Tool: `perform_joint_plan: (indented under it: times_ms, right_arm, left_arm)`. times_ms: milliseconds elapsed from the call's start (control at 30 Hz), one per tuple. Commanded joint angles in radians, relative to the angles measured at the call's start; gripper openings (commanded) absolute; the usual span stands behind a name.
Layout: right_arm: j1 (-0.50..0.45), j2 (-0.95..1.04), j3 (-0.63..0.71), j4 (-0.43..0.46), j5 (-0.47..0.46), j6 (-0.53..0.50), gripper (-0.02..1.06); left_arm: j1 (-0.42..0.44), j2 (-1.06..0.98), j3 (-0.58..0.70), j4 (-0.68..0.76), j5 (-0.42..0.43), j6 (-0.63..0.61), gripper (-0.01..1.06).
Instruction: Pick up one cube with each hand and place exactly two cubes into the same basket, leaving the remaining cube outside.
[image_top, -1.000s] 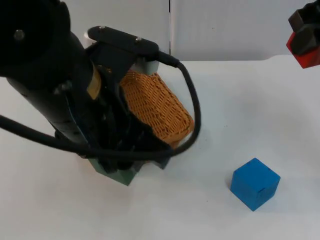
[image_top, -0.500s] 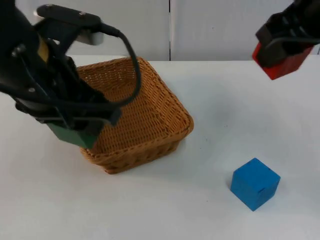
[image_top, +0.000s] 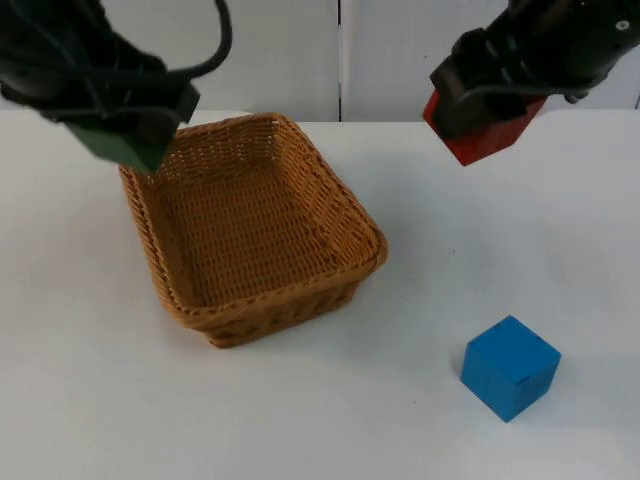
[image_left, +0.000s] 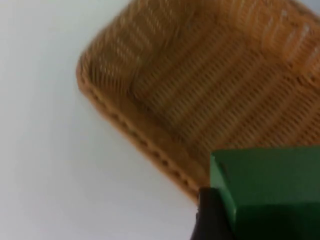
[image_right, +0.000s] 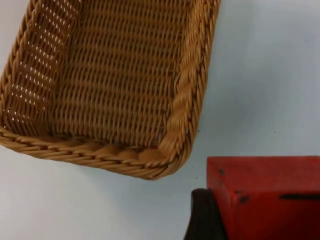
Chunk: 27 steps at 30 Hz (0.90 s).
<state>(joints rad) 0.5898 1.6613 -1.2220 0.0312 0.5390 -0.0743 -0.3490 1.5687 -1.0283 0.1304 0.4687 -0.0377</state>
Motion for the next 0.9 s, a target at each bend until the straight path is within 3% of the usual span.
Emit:
perform_joint_plan:
  times_ms: [0,333,567,867]
  right_arm:
    - [0.004,-0.003,-0.005,0.008,-0.01,-0.005,0.0]
    - [0.004,0.008,-0.005,0.011,-0.006,-0.005,0.0]
    - [0.004,0.082,-0.007,0.087,-0.037,-0.069,0.0]
    - [0.009,0.233,-0.195,0.096,0.054,-0.071,0.0]
  left_arm:
    - [0.003,0.033,-0.038,-0.008,-0.011,0.024,0.0]
    - [0.003,0.207,-0.161,-0.014,-0.011,0.114,0.0]
    - [0.031,0.349,-0.275,-0.007,-0.011,0.165,0.0]
    - [0.072,0.449,-0.335,-0.017,-0.055,0.244,0.0]
